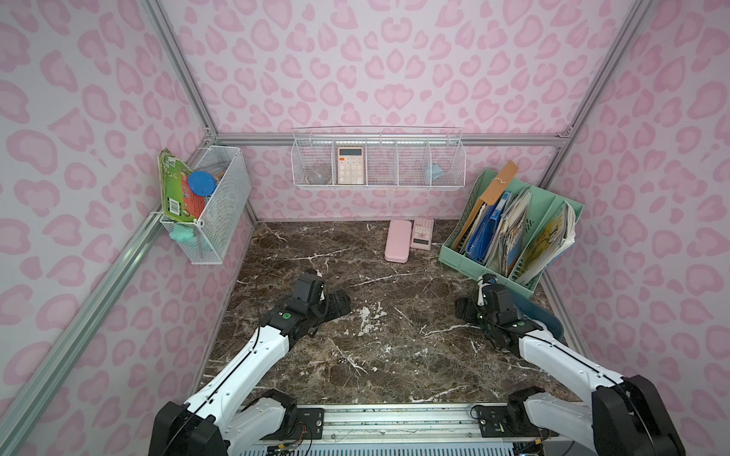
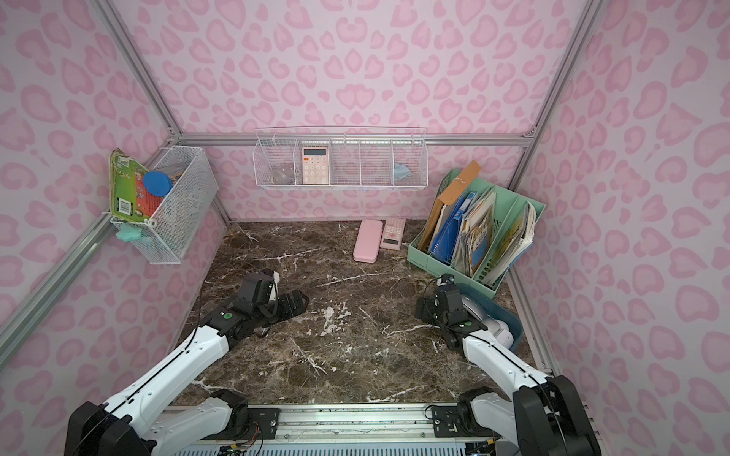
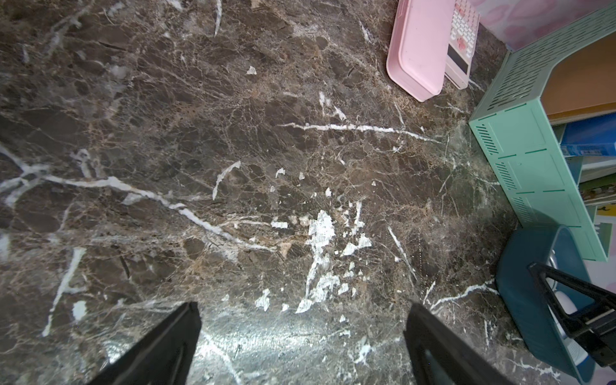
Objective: Take out the mouse from the storage box
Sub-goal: Move the storage box to the center of the board.
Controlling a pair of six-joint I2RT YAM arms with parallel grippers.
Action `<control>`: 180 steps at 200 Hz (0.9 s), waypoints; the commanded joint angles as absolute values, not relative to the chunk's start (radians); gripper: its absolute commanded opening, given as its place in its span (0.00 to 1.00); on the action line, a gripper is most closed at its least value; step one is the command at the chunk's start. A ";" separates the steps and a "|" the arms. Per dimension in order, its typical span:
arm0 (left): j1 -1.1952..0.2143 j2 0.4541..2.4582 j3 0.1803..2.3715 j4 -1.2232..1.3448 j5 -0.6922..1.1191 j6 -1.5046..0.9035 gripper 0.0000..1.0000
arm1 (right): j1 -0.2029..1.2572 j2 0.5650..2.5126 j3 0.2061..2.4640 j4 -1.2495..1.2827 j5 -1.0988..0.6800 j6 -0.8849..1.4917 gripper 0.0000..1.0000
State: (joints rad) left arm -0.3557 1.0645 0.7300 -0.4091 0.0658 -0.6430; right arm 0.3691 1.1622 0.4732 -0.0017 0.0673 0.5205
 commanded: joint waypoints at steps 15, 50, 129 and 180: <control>-0.359 1.052 0.732 -0.422 0.002 -0.632 0.99 | 0.478 1.232 0.518 0.050 0.072 0.553 0.87; -0.359 1.030 0.723 -0.441 -0.053 -0.649 0.99 | 0.609 1.307 0.581 0.065 0.071 0.594 0.85; -0.359 1.034 0.743 -0.490 -0.111 -0.660 0.99 | 0.843 1.505 0.772 0.081 0.025 0.622 0.86; -0.403 1.215 0.869 -0.466 -0.001 -0.624 0.99 | 0.719 1.258 0.694 -0.051 0.189 0.612 0.88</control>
State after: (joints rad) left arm -0.3683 1.1374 0.8059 -0.4751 -0.0639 -0.6540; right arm 0.7910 1.3651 0.7372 0.0227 0.0975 0.6167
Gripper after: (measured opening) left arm 0.993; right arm 0.879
